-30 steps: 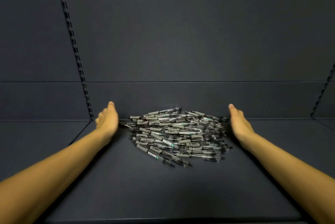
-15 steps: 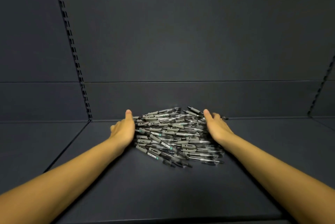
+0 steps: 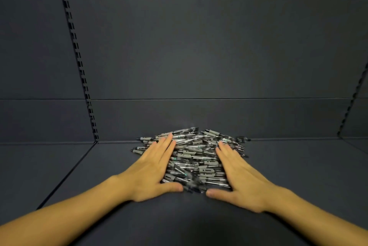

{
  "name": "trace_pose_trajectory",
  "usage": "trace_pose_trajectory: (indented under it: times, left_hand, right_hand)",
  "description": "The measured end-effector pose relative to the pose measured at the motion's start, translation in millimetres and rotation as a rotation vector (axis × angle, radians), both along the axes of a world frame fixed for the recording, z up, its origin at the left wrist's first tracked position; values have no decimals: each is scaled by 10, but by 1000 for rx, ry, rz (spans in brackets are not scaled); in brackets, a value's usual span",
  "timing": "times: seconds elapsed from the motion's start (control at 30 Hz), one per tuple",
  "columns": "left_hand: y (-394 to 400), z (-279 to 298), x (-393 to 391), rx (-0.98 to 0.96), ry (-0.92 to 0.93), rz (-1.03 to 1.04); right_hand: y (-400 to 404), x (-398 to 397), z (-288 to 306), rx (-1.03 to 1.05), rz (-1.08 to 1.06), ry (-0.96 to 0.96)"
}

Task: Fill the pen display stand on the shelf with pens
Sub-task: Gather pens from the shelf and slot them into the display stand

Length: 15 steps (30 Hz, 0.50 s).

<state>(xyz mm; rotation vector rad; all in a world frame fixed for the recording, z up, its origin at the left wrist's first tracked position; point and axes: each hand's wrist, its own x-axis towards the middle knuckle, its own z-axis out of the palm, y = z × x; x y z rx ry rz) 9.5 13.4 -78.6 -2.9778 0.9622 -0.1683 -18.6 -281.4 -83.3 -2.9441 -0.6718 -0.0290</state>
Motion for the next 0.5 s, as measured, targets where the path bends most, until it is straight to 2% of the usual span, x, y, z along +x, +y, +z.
trace_pose_trajectory:
  times: [0.23,0.33,0.5]
  left_hand:
    - [-70,-26,246,-47,5,48]
    - [-54,1,280,-14,-43,-13]
    - [-2,242,297,22,-55,-111]
  right_hand:
    - [-25,328,15,11,14,-43]
    - [-77,362,84,-15,44,-19]
    - [-251,319,262,151,49,18]
